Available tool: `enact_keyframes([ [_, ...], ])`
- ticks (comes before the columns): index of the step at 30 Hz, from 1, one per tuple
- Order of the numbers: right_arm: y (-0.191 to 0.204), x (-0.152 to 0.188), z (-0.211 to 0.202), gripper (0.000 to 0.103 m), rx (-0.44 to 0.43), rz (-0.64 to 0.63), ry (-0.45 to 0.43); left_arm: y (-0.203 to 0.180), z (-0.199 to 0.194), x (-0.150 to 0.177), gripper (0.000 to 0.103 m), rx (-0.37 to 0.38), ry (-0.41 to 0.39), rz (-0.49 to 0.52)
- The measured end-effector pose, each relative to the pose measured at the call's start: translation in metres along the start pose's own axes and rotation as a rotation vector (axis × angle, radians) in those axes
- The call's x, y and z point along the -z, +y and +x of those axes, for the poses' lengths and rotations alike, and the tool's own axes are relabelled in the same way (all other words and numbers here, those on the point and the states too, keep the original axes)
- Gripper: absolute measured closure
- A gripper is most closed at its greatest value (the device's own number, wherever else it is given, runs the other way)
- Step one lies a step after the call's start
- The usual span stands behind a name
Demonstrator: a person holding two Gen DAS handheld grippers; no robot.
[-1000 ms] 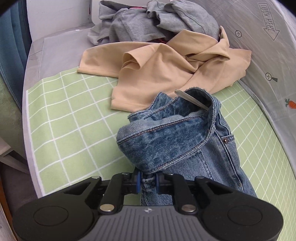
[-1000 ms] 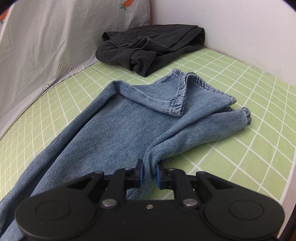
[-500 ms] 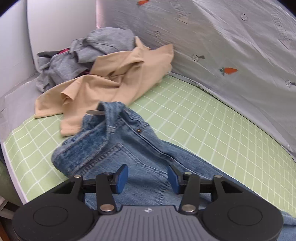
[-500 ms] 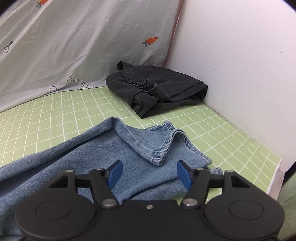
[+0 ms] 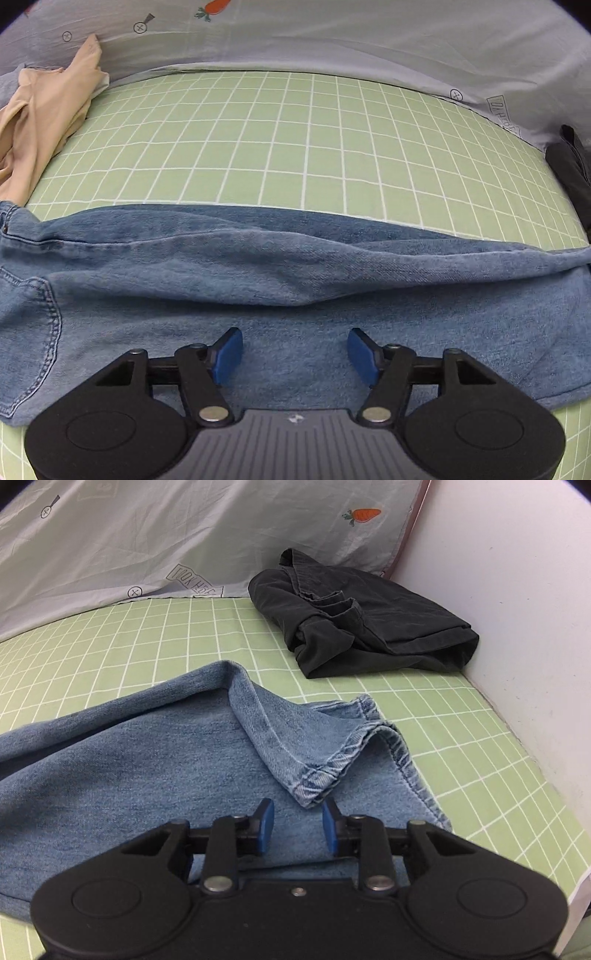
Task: Fold clothes
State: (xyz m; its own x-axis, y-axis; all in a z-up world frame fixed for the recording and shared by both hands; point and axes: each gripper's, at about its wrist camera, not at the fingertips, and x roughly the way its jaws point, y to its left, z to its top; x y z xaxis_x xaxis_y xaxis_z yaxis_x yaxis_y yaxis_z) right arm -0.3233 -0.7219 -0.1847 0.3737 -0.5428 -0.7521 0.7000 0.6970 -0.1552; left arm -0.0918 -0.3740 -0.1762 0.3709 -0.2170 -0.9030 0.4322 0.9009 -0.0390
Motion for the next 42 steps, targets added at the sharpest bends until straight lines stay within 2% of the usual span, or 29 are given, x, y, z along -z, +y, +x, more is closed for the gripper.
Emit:
enact_keyframes([
  [4,-0.006,-0.023,0.031,0.074,-0.007,0.027,0.019,-0.01,0.029,-0.029,0.039,-0.034,0.031,0.004],
  [7,-0.009,-0.049,0.054,0.073,-0.024,0.06,0.01,-0.014,0.043,-0.05,0.033,-0.061,0.018,-0.006],
  [8,-0.009,-0.057,0.061,0.07,-0.034,0.072,-0.002,-0.016,0.047,-0.057,0.027,-0.065,0.009,-0.013],
  [12,-0.012,-0.082,0.085,0.054,-0.069,0.117,-0.036,-0.018,0.061,-0.083,0.024,-0.089,-0.015,-0.039],
  [15,-0.014,-0.095,0.093,0.053,-0.071,0.153,-0.03,-0.018,0.061,-0.095,0.025,-0.096,-0.015,-0.051],
  [16,-0.017,-0.094,0.089,0.053,-0.071,0.174,-0.037,-0.02,0.059,-0.096,0.025,-0.097,-0.022,-0.047],
  [18,-0.023,-0.09,0.078,0.039,-0.063,0.214,-0.056,-0.022,0.053,-0.093,0.025,-0.096,-0.032,-0.038],
  [20,-0.032,-0.08,0.064,0.03,-0.037,0.25,-0.071,-0.023,0.047,-0.087,0.025,-0.095,-0.031,-0.039],
  [21,-0.038,-0.073,0.056,0.029,-0.021,0.27,-0.076,-0.022,0.043,-0.083,0.025,-0.094,-0.027,-0.042],
  [26,-0.068,-0.025,0.023,0.033,0.06,0.404,-0.048,-0.022,0.024,-0.052,0.025,-0.051,0.005,-0.055],
  [30,-0.076,0.004,0.006,0.057,0.089,0.424,-0.049,-0.026,0.019,-0.03,0.025,-0.021,0.052,-0.053],
  [34,-0.069,0.001,0.003,0.06,0.075,0.381,-0.087,-0.034,0.02,-0.021,0.025,-0.029,0.092,-0.011],
  [37,-0.052,-0.017,0.007,0.06,0.05,0.251,-0.133,-0.037,0.021,-0.021,0.025,-0.041,0.098,0.02],
  [39,-0.038,-0.032,0.017,0.057,0.02,0.155,-0.142,-0.038,0.022,-0.021,0.025,-0.048,0.103,0.023],
  [42,-0.025,-0.056,0.041,0.057,-0.064,0.076,-0.124,-0.04,0.025,-0.02,0.021,-0.06,0.11,0.019],
])
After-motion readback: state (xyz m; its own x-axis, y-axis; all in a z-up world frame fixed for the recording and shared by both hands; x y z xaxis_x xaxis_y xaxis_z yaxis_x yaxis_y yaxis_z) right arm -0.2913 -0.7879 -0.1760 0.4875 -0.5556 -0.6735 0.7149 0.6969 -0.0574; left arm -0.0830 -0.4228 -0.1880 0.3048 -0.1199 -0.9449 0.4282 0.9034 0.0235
